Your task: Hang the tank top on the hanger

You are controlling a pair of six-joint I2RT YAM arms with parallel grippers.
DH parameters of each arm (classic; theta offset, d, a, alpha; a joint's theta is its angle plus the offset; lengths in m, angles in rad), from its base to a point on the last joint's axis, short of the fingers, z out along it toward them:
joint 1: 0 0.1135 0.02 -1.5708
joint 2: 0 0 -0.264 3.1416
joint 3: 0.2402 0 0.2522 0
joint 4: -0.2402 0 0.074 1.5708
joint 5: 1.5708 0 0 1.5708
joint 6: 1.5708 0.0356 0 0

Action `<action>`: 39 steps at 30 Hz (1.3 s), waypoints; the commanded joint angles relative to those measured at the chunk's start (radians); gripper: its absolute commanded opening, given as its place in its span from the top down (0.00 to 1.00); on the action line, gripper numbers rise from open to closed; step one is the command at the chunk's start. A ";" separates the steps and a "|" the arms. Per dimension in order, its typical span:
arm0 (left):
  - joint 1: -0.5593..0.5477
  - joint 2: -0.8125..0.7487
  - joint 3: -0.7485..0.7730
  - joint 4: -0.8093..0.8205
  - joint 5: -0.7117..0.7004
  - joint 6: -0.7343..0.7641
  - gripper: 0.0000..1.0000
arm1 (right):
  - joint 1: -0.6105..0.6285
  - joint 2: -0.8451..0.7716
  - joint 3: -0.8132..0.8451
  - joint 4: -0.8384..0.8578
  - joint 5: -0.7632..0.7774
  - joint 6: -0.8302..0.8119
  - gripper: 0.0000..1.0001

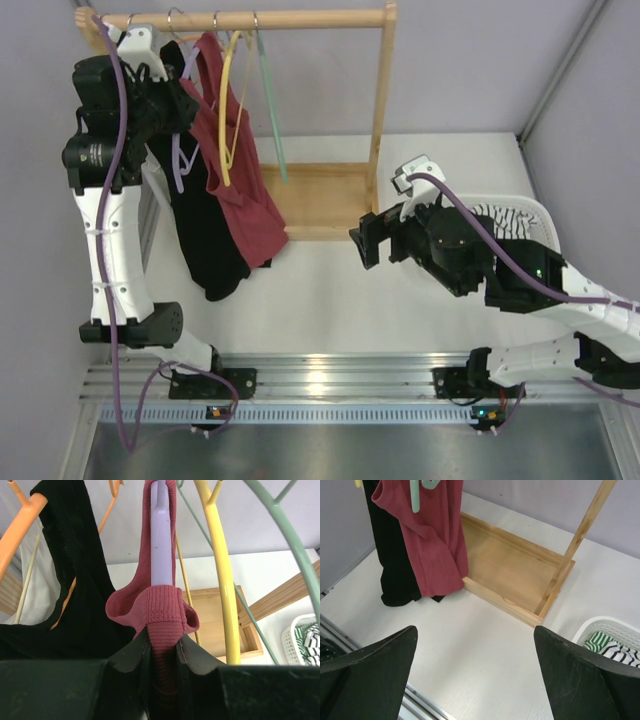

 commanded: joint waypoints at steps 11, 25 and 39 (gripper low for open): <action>-0.019 0.018 0.042 0.170 -0.126 0.026 1.00 | 0.002 -0.022 -0.021 0.039 0.012 -0.014 0.00; -0.018 0.075 0.032 0.186 -0.074 0.020 1.00 | 0.001 -0.040 -0.039 0.036 0.007 0.000 0.00; -0.019 -0.037 -0.100 0.232 -0.124 0.011 0.64 | 0.001 -0.040 -0.045 0.037 -0.003 0.009 0.00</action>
